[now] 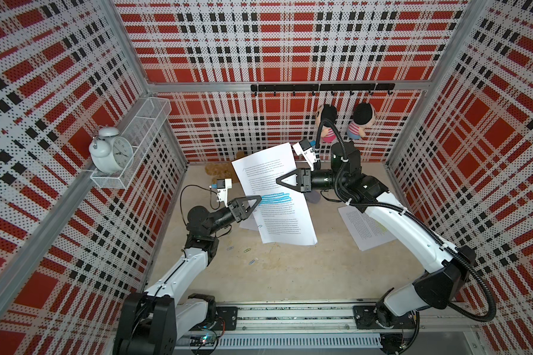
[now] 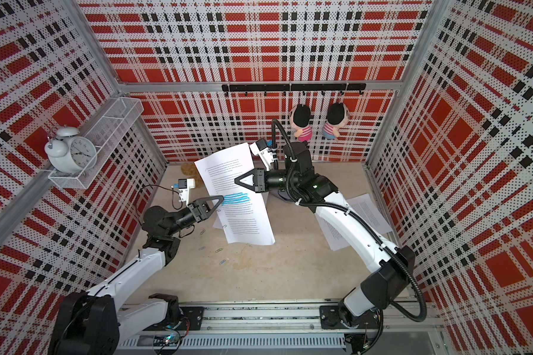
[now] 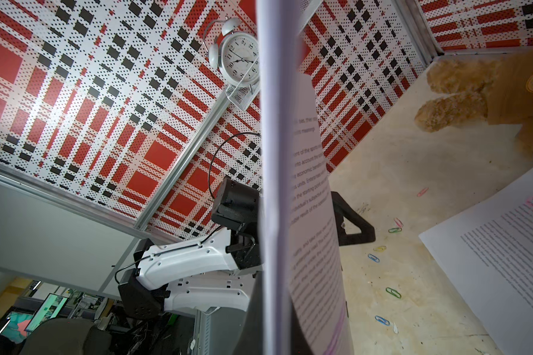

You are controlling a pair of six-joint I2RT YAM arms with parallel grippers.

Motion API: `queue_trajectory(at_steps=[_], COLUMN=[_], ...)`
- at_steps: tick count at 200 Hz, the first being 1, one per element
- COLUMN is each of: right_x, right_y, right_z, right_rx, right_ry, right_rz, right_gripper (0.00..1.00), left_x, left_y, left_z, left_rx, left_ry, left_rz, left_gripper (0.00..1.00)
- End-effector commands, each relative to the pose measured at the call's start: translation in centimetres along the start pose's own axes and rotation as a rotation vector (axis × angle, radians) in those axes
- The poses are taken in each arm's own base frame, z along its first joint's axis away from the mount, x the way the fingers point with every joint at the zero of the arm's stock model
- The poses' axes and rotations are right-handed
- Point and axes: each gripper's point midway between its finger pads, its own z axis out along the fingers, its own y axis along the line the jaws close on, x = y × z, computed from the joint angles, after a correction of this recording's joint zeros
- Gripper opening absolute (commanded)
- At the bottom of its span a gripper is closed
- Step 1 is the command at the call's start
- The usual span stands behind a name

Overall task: Unclip the paperclips from the documents
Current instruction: Remove the paper clip from the document.

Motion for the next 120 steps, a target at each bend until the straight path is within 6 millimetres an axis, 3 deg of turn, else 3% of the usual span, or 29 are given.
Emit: queue_trajectory(at_steps=[1, 24, 46, 63, 77, 86, 120], right_x=[-0.6, -1.7, -2.6, -3.0, -3.2, -3.2, -3.2], right_y=[0.3, -0.9, -1.9, -2.2, -2.4, -2.5, -3.0], right_z=[0.0, -0.8, -1.9, -2.3, -2.5, -2.4, -2.3], right_rx=[-0.016, 0.017, 0.044, 0.055, 0.062, 0.063, 0.073], right_ry=[0.010, -0.016, -0.045, -0.057, -0.061, -0.062, -0.060], right_rz=[-0.036, -0.044, -0.054, -0.063, -0.065, -0.068, -0.066], right_gripper=[0.00, 0.00, 0.00, 0.00, 0.00, 0.00, 0.00], left_x=[0.4, 0.2, 0.1, 0.1, 0.1, 0.1, 0.1], left_y=[-1.4, -1.9, -2.1, -2.2, -2.3, -2.4, -2.6], left_z=[-0.3, -0.8, -1.0, -1.0, -1.1, -1.1, -1.2], left_rx=[0.080, 0.112, 0.130, 0.143, 0.153, 0.160, 0.175], left_ry=[0.034, 0.021, 0.022, 0.020, 0.019, 0.022, 0.028], left_rz=[-0.012, -0.027, -0.042, -0.056, -0.062, -0.066, -0.072], left_gripper=[0.44, 0.22, 0.14, 0.15, 0.29, 0.32, 0.25])
